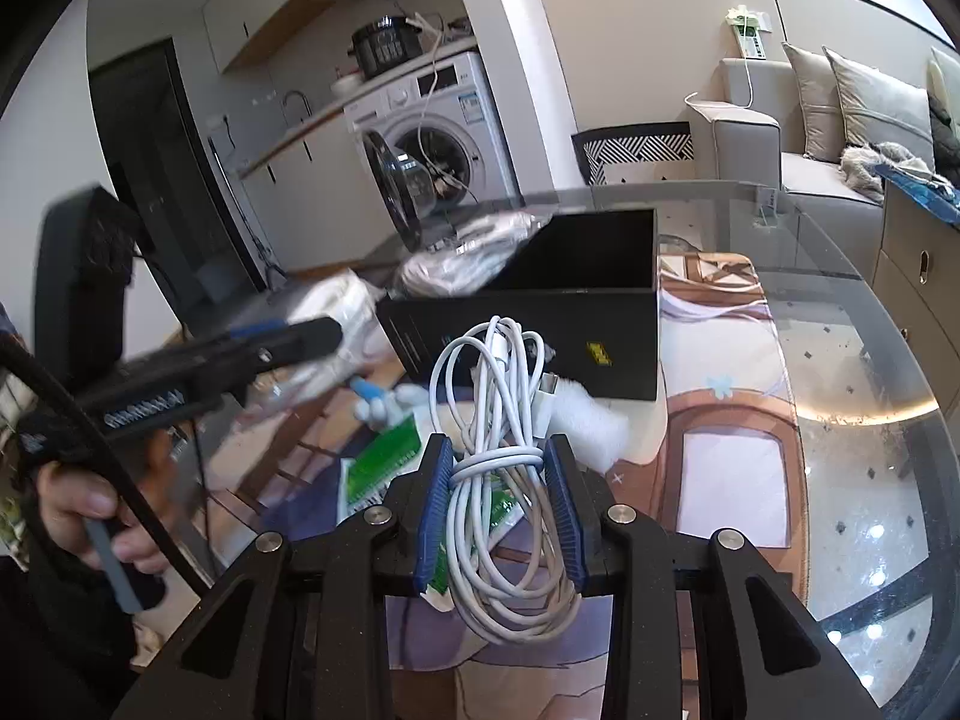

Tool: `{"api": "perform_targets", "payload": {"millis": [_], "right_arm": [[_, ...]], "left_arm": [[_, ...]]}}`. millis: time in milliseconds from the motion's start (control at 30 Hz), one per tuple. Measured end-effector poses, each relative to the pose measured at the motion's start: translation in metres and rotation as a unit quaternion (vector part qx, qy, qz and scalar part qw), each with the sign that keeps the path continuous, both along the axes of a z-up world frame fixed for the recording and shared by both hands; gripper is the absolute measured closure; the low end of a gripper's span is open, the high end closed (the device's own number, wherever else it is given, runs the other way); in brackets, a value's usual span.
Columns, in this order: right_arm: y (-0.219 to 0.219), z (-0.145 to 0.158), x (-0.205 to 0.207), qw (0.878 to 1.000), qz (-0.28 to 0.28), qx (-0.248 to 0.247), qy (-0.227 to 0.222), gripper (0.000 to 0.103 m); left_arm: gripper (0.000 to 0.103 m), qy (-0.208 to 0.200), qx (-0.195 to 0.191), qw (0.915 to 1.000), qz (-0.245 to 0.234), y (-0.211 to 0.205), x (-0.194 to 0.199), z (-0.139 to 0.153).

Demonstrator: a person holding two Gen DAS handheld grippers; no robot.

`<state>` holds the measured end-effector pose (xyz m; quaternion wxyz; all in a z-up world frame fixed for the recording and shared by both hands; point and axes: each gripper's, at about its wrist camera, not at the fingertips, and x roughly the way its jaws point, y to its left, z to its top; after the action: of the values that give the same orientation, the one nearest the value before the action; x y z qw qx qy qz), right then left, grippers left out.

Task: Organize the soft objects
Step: 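Carry rope bag with left gripper while right gripper carries cables over black box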

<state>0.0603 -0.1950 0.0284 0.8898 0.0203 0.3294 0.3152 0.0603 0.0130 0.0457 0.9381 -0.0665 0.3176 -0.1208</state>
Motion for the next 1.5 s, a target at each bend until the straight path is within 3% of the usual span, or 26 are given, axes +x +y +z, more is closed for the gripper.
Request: {"api": "perform_targets", "payload": {"millis": [900,1500], "right_arm": [[-0.001,0.045,0.036,0.999,-0.015,0.028,-0.028,0.071],[0.023,0.047,0.09,0.999,-0.006,0.01,-0.03,0.071]], "left_arm": [[0.068,-0.017,-0.017,0.9997,0.01,0.006,0.034,0.024],[0.068,0.008,-0.027,0.9992,0.029,0.012,0.086,0.01]]}}
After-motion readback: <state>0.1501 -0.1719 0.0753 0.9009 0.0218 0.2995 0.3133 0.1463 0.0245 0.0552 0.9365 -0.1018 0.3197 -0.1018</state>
